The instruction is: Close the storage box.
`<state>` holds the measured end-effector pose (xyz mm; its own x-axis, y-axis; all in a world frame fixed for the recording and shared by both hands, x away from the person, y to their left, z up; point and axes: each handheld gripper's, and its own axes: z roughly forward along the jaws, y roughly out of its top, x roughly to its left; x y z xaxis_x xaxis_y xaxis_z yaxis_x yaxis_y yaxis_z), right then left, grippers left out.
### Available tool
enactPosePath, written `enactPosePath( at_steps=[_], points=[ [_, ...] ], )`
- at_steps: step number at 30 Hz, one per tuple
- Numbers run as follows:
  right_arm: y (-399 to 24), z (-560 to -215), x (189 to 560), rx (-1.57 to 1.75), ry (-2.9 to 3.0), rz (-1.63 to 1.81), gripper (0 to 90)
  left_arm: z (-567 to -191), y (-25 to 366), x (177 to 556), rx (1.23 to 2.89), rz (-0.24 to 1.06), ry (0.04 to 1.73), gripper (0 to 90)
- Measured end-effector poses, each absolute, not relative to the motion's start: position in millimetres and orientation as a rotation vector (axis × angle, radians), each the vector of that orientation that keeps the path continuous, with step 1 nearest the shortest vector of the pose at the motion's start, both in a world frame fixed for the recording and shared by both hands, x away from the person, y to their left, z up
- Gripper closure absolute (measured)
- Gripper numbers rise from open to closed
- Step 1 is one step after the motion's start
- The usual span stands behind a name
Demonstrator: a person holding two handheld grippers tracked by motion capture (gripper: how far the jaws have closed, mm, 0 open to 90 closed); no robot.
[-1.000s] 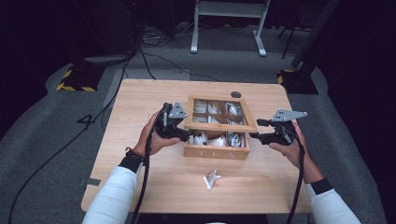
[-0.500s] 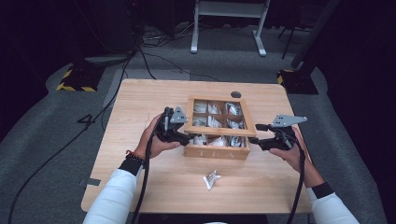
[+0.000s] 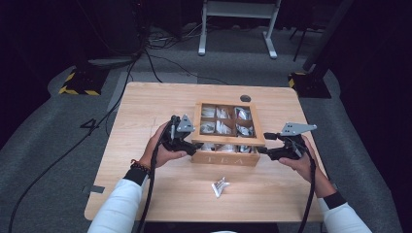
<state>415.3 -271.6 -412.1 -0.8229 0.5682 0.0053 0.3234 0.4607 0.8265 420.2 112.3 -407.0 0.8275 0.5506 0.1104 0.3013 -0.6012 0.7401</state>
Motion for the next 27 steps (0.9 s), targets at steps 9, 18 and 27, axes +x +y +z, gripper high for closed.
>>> enactPosePath(
  at_steps=[9,18,27],
  points=[
    [-268,-415,413,0.755,2.455,1.278,34.0,-412,114,419,2.253,0.397,0.627,23.9],
    [-267,-422,410,0.758,2.479,1.255,35.2,-420,114,417,2.280,0.383,0.615,23.8],
    [-268,-428,408,0.756,2.499,1.240,35.0,-425,113,416,2.301,0.375,0.609,23.7]
  ],
)
